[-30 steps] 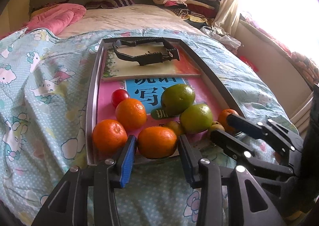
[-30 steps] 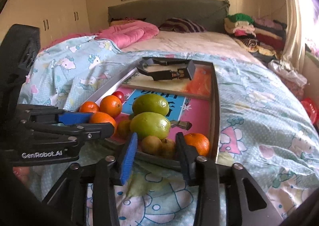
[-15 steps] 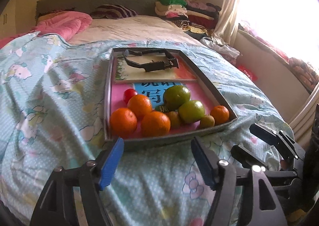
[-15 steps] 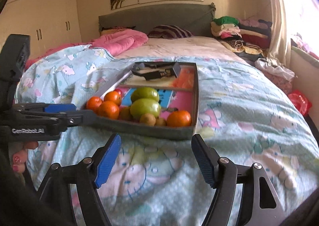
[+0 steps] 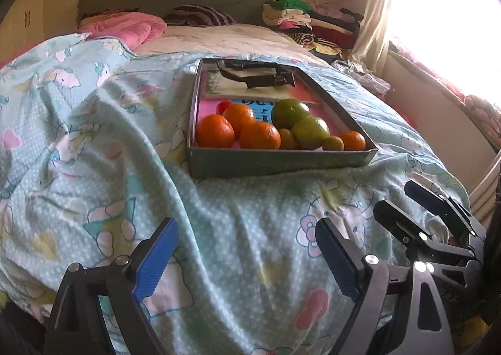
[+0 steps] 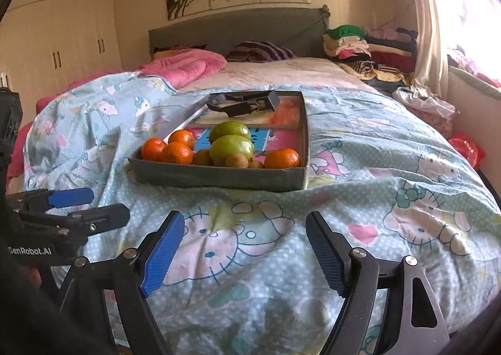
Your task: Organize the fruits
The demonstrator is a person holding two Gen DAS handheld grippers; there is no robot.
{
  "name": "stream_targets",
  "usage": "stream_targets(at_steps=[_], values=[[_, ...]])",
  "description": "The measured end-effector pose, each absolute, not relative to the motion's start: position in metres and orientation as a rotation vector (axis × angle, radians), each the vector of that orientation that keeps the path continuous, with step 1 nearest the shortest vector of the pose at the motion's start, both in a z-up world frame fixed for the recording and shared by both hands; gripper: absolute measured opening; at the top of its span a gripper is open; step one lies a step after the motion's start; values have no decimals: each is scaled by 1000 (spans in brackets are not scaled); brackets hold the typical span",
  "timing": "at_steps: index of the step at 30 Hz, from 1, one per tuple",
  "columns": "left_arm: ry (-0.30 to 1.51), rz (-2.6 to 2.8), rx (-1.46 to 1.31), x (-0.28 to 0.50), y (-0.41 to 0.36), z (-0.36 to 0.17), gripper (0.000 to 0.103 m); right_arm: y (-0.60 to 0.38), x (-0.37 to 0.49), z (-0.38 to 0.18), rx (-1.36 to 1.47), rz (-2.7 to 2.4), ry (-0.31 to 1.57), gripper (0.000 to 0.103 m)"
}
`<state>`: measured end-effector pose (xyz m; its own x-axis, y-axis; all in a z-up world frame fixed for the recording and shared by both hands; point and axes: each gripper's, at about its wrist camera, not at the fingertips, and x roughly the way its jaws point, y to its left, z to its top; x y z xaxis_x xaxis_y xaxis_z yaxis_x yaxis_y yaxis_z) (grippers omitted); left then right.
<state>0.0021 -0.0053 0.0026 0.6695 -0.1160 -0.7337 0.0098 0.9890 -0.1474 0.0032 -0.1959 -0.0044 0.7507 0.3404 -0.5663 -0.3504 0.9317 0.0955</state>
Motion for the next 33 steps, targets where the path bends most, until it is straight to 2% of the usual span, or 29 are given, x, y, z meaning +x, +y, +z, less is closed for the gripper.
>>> stream_targets(at_steps=[33], values=[[835,-18,-108,1,-10,1,89,-193,10,-13,-21,374,655,81]])
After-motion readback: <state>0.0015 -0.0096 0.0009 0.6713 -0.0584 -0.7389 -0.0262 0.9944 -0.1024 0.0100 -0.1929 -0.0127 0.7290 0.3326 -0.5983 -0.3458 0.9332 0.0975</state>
